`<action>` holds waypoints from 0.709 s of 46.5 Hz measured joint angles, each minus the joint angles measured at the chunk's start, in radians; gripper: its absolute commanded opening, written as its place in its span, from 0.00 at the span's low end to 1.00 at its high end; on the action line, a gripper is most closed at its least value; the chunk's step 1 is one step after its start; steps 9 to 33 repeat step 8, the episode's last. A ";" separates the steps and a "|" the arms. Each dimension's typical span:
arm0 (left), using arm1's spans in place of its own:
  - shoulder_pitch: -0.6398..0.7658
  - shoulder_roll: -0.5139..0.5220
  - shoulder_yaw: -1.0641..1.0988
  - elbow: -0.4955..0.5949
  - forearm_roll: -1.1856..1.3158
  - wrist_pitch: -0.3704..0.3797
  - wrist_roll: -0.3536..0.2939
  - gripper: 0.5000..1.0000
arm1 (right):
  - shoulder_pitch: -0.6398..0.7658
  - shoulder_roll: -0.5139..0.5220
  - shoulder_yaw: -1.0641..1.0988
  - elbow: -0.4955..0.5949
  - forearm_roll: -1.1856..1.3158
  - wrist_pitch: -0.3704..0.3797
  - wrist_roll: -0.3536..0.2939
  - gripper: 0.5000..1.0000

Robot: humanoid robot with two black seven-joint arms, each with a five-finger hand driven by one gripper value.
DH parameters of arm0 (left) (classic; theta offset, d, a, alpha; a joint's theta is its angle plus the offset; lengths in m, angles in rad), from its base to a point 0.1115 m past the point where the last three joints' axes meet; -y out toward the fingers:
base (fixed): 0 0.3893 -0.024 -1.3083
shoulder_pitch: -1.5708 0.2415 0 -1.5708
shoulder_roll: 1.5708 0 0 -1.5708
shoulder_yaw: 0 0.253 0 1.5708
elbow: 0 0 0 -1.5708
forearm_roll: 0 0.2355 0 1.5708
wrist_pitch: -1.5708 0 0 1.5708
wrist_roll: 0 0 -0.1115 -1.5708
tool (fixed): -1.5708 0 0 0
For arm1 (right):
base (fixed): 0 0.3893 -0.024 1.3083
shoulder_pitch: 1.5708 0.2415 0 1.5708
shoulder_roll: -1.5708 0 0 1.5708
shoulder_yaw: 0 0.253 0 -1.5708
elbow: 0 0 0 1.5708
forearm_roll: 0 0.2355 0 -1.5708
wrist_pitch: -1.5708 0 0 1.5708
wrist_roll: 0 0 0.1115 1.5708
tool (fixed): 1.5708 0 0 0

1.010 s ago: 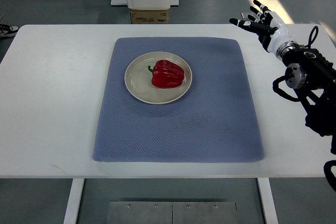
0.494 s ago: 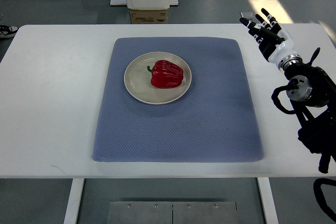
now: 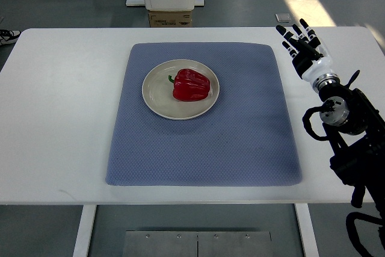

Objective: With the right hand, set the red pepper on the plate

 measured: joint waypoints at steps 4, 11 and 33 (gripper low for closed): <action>0.000 0.000 0.000 0.000 0.000 0.000 0.000 1.00 | -0.011 0.000 0.000 0.000 0.001 0.000 0.002 1.00; 0.001 0.000 0.000 0.000 0.000 0.000 0.000 1.00 | -0.014 0.000 0.000 0.005 0.001 0.000 0.008 1.00; 0.001 0.000 0.000 0.000 0.000 0.000 0.000 1.00 | -0.014 0.000 0.000 0.005 0.001 0.000 0.008 1.00</action>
